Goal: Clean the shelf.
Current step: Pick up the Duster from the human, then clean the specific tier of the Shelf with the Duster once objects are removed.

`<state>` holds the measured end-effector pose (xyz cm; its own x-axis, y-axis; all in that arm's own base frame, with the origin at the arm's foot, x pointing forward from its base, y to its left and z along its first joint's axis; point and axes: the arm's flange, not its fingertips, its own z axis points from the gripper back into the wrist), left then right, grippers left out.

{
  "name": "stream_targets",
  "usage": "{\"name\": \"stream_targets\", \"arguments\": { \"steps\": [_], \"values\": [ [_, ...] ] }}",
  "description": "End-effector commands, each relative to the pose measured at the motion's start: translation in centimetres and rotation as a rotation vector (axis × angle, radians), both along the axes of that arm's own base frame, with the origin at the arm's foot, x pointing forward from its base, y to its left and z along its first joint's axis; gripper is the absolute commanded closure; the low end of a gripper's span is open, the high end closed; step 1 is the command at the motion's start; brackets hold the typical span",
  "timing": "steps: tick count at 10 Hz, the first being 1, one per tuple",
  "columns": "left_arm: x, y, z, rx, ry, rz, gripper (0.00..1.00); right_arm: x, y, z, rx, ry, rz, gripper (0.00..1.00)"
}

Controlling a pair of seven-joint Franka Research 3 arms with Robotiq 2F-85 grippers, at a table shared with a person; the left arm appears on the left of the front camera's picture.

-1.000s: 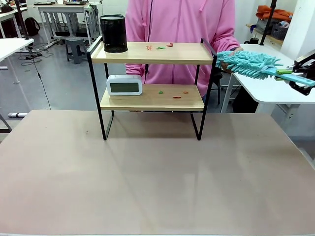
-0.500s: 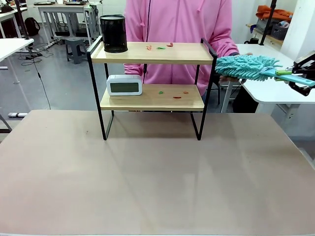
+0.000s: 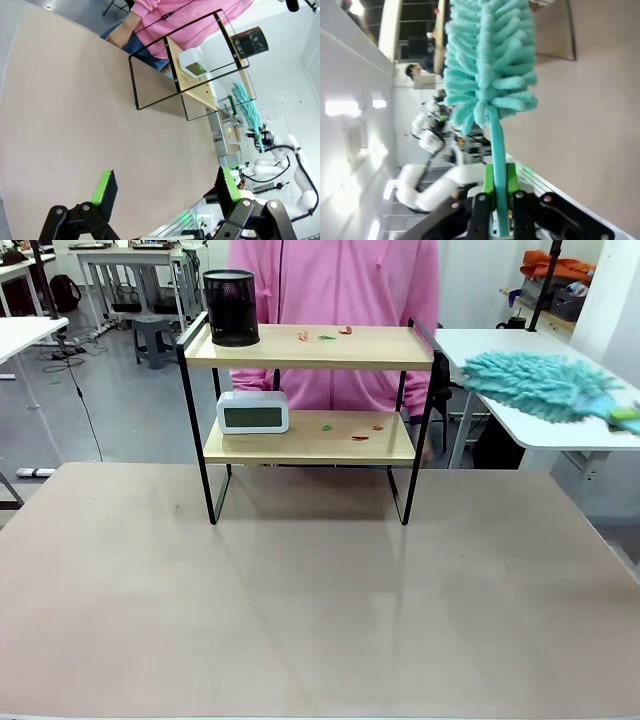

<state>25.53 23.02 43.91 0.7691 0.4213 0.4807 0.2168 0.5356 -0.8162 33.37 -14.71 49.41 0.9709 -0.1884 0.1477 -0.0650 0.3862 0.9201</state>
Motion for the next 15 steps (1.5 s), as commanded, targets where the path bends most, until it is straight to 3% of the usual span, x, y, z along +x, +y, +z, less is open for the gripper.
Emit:
{"name": "stream_targets", "arguments": {
  "steps": [1, 3, 5, 6, 15],
  "values": [
    [0.1, 0.0, 0.0, -0.004, -0.028, -0.006, 0.00, -7.6, 0.9, -1.3, -0.170, -0.123, -0.029, 1.00],
    [0.1, 0.0, 0.0, -0.004, -0.028, -0.006, 0.00, -11.4, 1.8, -3.5, -0.278, -0.198, -0.006, 1.00],
    [0.1, 0.0, 0.0, -0.004, -0.028, -0.006, 0.00, -11.4, 2.8, -5.8, -0.310, -0.175, 0.006, 1.00],
    [0.1, 0.0, 0.0, -0.004, -0.028, -0.006, 0.00, -10.6, -0.2, -1.4, -0.268, -0.162, 0.023, 1.00],
    [0.1, 0.0, 0.0, -0.004, -0.028, -0.006, 0.00, -10.6, -0.2, -1.4, -0.268, -0.162, 0.023, 1.00]
  ]
}}
